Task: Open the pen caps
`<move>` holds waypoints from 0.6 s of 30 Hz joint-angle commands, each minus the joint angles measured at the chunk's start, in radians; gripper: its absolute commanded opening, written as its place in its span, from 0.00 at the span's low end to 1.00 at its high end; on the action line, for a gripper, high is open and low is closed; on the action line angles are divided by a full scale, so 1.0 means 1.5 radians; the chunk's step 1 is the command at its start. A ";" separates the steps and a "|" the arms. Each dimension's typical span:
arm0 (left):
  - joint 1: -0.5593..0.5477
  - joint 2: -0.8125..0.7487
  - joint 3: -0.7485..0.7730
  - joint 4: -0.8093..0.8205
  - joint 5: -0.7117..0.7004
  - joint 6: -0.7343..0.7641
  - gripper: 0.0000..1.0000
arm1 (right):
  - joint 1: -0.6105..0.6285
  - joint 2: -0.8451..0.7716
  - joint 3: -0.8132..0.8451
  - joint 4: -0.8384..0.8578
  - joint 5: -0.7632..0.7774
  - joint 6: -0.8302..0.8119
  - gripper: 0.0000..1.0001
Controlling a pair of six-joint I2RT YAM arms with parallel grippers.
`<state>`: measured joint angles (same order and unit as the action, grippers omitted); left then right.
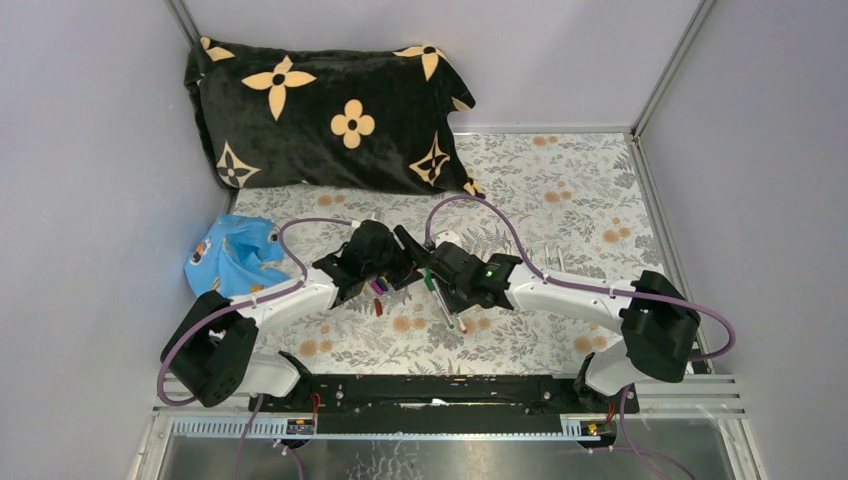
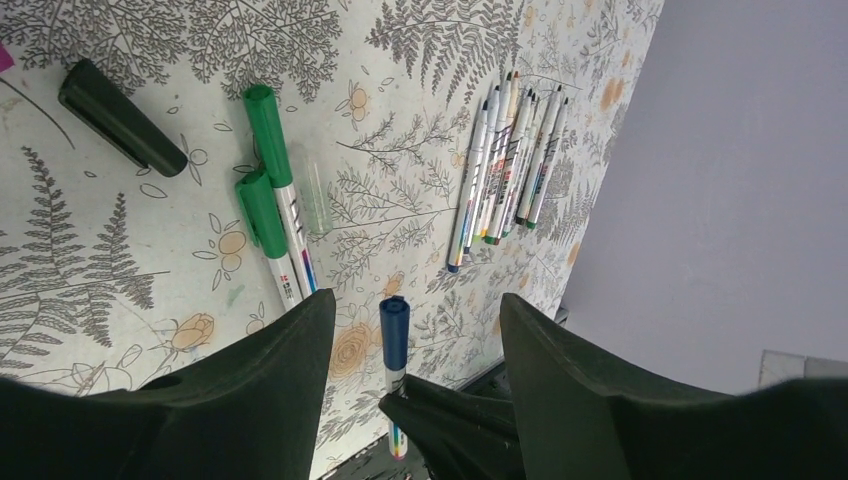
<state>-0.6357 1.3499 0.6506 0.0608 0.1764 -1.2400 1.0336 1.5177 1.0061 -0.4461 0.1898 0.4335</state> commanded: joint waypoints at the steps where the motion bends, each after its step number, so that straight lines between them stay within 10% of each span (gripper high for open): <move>1: -0.008 0.012 0.023 0.029 0.007 0.006 0.68 | 0.015 -0.010 0.041 -0.013 -0.007 -0.006 0.00; 18: -0.038 0.016 -0.002 0.055 0.006 -0.014 0.64 | 0.028 -0.002 0.082 -0.021 0.025 -0.011 0.00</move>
<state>-0.6750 1.3773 0.6598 0.0765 0.1768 -1.2442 1.0653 1.5177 1.0763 -0.4671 0.1936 0.4324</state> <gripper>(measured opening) 0.653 0.035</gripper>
